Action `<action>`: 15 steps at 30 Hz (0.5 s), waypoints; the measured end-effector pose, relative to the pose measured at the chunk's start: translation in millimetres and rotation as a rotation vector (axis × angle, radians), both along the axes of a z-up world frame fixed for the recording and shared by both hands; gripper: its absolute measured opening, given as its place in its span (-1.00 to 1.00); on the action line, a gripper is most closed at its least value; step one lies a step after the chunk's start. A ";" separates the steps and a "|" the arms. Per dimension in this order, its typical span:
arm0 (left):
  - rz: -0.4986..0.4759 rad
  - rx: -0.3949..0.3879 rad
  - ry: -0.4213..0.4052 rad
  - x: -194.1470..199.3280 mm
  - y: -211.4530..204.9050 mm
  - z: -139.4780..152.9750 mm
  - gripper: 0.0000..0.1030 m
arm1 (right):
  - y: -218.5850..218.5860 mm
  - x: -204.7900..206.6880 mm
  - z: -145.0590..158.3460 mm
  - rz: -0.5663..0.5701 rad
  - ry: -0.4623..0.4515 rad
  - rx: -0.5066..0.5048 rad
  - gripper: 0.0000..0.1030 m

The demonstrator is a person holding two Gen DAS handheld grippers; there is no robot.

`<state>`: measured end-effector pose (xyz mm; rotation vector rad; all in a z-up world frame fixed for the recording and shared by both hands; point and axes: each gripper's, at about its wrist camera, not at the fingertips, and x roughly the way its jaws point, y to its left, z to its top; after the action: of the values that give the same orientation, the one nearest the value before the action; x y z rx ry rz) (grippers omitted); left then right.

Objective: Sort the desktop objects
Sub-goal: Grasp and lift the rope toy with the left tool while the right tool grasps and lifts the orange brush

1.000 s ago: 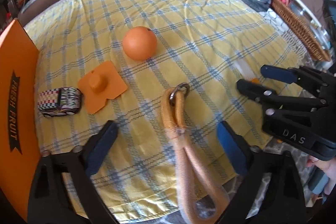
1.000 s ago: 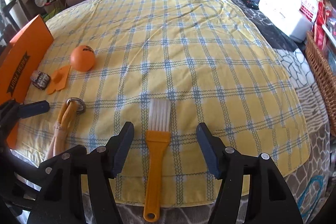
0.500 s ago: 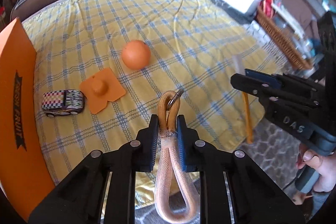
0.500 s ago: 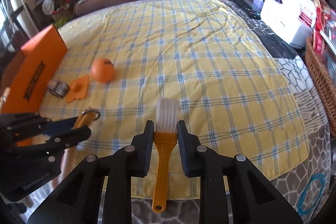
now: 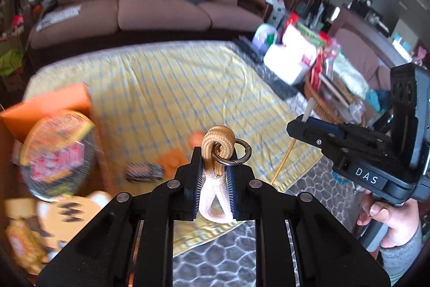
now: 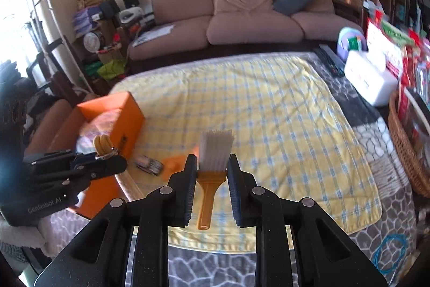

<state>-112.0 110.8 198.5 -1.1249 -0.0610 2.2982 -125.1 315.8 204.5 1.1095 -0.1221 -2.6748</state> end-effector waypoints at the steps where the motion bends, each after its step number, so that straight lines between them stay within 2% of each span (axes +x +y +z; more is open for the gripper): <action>1: 0.009 0.008 0.010 -0.2 -11.7 9.6 -0.70 | -8.1 0.7 8.2 0.013 0.010 -0.001 -0.58; 5: 0.044 0.017 0.030 -7.1 -71.8 43.6 -0.70 | -47.1 1.4 41.7 0.081 0.040 -0.042 -0.58; 9: 0.107 -0.054 0.066 -23.2 -134.0 62.1 -0.70 | -98.6 -5.7 64.9 0.162 0.053 -0.079 -0.58; 12: 0.168 -0.100 0.069 -42.4 -179.3 62.2 -0.70 | -141.7 -18.7 68.8 0.224 0.044 -0.102 -0.58; 15: 0.207 -0.135 0.038 -66.0 -212.6 46.8 -0.70 | -185.5 -36.4 62.4 0.272 0.022 -0.125 -0.58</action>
<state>-178.0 -101.8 245.3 -1.1899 -0.0071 2.5387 -161.5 130.3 266.9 0.9814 -0.1233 -2.4023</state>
